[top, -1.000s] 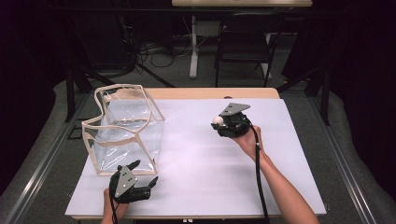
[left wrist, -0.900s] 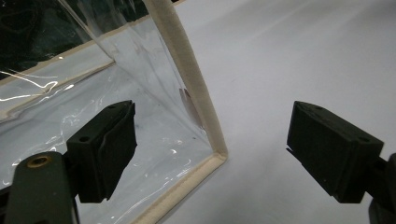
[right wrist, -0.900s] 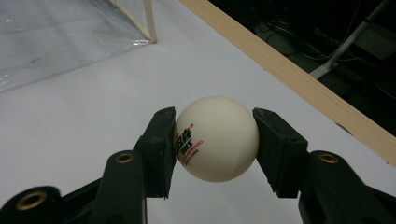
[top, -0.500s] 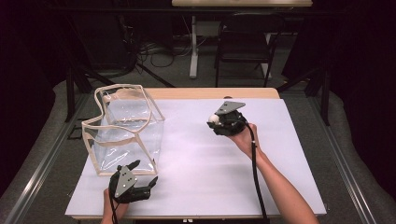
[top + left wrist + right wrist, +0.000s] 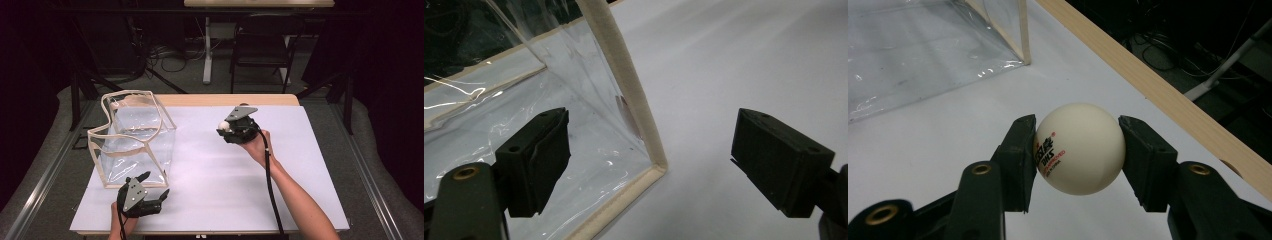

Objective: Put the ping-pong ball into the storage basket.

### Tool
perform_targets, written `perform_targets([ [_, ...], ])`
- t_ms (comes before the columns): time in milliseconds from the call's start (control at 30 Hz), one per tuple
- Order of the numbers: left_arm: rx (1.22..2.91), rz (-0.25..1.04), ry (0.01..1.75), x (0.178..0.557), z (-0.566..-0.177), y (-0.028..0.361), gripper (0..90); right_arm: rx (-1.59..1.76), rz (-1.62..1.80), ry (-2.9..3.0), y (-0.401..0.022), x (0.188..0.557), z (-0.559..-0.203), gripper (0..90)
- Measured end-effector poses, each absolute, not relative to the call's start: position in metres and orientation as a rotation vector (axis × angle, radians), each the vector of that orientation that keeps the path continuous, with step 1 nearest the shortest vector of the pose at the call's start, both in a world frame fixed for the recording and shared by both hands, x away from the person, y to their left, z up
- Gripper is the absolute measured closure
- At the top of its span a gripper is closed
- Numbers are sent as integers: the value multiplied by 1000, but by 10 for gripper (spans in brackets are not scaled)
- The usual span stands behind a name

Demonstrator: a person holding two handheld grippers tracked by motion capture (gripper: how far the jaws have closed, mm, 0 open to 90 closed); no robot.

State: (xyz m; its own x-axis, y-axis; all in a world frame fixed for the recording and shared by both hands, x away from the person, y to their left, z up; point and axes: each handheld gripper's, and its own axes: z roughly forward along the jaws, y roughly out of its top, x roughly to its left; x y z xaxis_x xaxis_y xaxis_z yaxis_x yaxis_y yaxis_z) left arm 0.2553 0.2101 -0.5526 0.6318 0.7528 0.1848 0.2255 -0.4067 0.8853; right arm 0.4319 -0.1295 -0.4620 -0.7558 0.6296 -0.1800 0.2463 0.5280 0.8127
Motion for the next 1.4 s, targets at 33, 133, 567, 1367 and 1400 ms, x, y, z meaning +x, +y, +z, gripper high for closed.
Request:
perform_targets([
  [33, 1944, 731, 771, 255, -553, 210, 159, 714, 1127, 2313, -130, 432, -462, 508],
  [133, 1944, 729, 770, 255, -553, 210, 158, 709, 1131, 2315, -125, 435, -461, 508],
  [567, 1942, 730, 769, 255, -553, 210, 159, 690, 1148, 2335, -111, 440, -459, 509],
  [1367, 1941, 730, 766, 255, -553, 210, 159, 658, 1154, 2351, -94, 445, -450, 509],
  [1400, 1942, 730, 766, 255, -553, 210, 158, 656, 1153, 2352, -93, 445, -450, 509],
])
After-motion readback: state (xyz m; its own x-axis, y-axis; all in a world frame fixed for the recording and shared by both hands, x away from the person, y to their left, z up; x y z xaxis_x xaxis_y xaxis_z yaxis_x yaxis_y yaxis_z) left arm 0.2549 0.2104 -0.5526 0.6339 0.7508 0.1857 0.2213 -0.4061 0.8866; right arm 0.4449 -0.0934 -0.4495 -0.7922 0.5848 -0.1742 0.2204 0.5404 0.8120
